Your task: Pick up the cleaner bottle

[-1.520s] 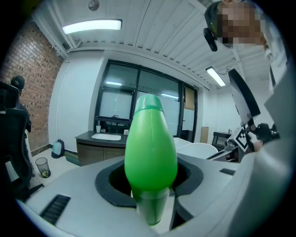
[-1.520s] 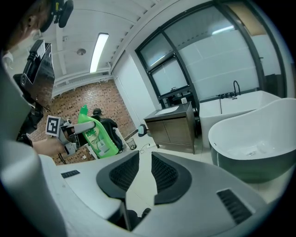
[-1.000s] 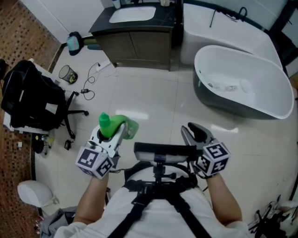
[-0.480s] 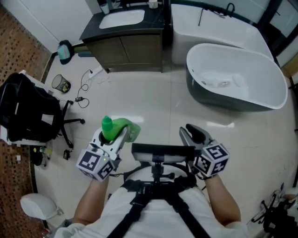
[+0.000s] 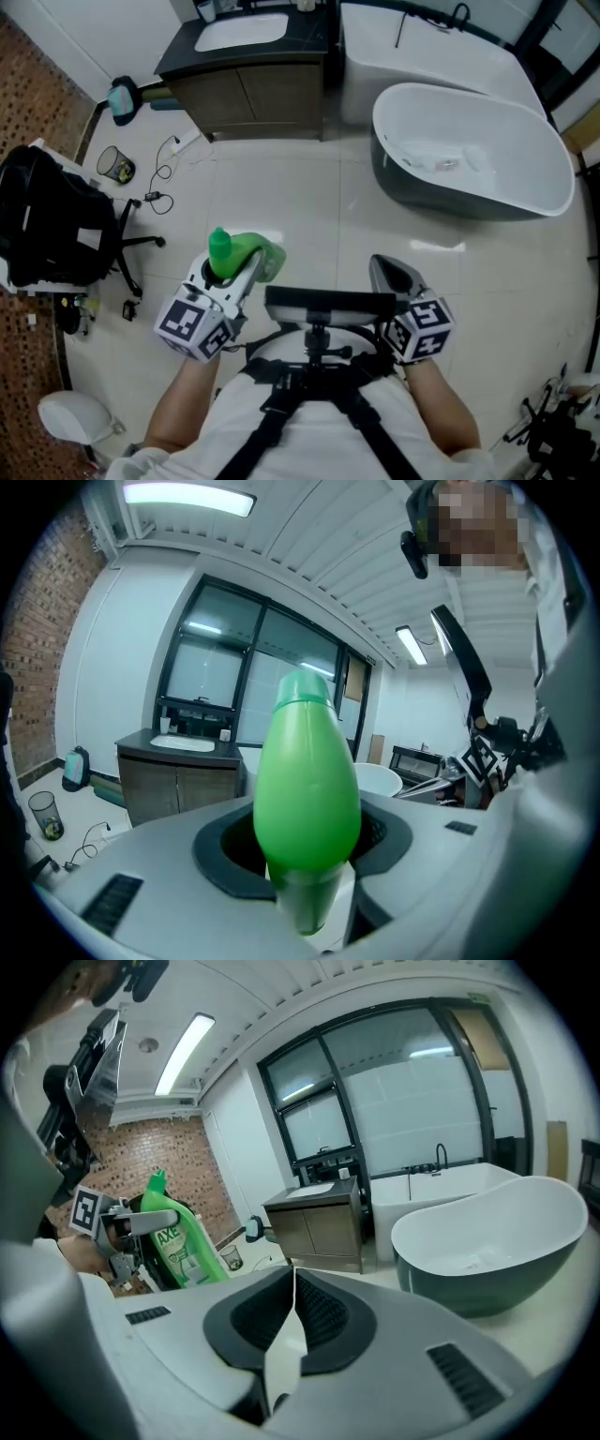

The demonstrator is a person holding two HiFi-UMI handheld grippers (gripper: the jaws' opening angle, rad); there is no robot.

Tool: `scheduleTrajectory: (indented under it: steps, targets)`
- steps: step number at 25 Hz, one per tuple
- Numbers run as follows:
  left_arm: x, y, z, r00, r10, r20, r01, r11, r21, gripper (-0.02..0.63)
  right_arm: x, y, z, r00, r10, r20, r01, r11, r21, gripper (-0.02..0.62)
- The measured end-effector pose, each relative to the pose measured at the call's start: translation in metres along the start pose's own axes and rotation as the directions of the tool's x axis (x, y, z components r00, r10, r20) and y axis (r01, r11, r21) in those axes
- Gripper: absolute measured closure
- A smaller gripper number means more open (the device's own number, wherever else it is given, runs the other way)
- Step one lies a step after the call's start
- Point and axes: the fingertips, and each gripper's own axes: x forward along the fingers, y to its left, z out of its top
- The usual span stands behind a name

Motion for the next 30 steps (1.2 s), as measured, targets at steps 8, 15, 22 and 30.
scheduleTrajectory:
  steps: [8,15,22,30]
  targets:
    - [0.001,-0.002,-0.008,1.0,-0.004,-0.017,0.004,1.0,-0.001,0.439,0.008,0.001,-0.007,0.998,-0.057,-0.026,0.057,0.998,-0.024,0.589]
    - [0.003,-0.006,-0.008,1.0,-0.019,-0.015,0.019,1.0,-0.005,0.439,0.007,0.002,0.001,0.998,-0.058,-0.012,0.057,0.997,-0.057,0.591]
    - [0.003,-0.007,-0.006,0.999,-0.035,-0.023,0.035,0.999,-0.002,0.439,0.007,-0.003,-0.004,0.995,-0.087,-0.039,0.083,0.994,-0.076,0.592]
    - [0.002,-0.009,-0.01,0.999,-0.042,-0.027,0.042,0.999,-0.007,0.439,0.009,0.006,-0.007,0.995,-0.077,-0.068,0.069,0.991,-0.115,0.594]
